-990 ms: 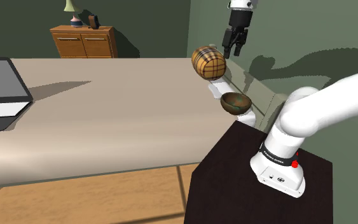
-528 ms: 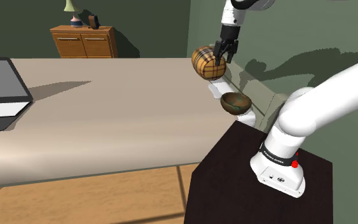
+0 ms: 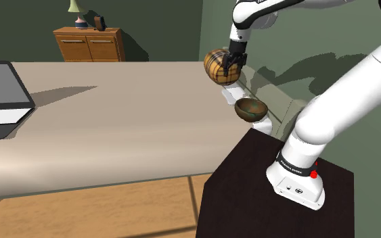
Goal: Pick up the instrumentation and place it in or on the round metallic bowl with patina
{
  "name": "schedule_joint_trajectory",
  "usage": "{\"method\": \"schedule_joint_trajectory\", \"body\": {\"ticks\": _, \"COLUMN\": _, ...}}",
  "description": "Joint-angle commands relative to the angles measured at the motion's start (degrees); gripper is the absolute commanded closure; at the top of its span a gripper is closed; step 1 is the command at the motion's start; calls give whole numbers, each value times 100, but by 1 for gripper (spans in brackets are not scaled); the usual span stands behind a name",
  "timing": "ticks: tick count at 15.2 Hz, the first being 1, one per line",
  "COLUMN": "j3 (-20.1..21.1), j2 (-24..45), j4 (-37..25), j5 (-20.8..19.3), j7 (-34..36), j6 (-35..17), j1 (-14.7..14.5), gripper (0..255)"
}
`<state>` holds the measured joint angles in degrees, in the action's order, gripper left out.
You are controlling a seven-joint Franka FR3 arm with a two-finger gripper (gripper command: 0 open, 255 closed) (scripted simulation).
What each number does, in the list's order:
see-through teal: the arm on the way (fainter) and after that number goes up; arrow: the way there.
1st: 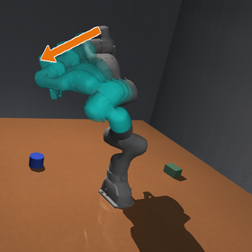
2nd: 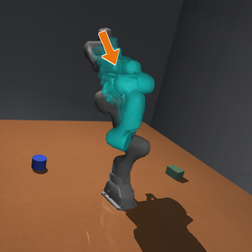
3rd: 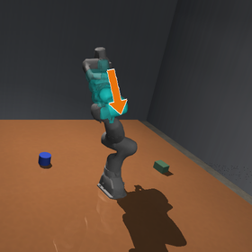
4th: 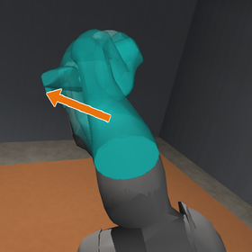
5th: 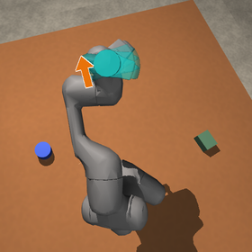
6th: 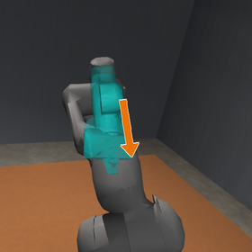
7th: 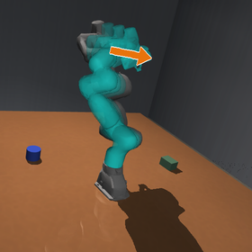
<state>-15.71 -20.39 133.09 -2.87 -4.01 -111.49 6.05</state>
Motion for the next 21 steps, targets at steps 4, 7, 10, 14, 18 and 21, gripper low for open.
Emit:
{"method": "schedule_joint_trajectory", "body": {"ticks": 4, "j3": -319, "j2": 927, "j4": -249, "j5": 144, "j7": -165, "j6": -688, "j1": 121, "gripper": 0}}
{"method": "schedule_joint_trajectory", "body": {"ticks": 7, "j3": -486, "j2": 1523, "j4": -498, "j5": 323, "j7": -299, "j6": -1021, "j1": 196, "gripper": 0}}
{"method": "schedule_joint_trajectory", "body": {"ticks": 10, "j3": -621, "j2": 2138, "j4": -802, "j5": 565, "j7": -459, "j6": -1301, "j1": 293, "gripper": 0}}
{"method": "schedule_joint_trajectory", "body": {"ticks": 14, "j3": -732, "j2": 2974, "j4": -1290, "j5": 957, "j7": -690, "j6": -1585, "j1": 484, "gripper": 0}}
{"method": "schedule_joint_trajectory", "body": {"ticks": 18, "j3": -754, "j2": 3811, "j4": -1874, "j5": 1367, "j7": -897, "j6": -1766, "j1": 757, "gripper": 0}}
{"method": "schedule_joint_trajectory", "body": {"ticks": 21, "j3": -726, "j2": 4432, "j4": -2374, "j5": 1647, "j7": -1010, "j6": -1838, "j1": 1006, "gripper": 0}}
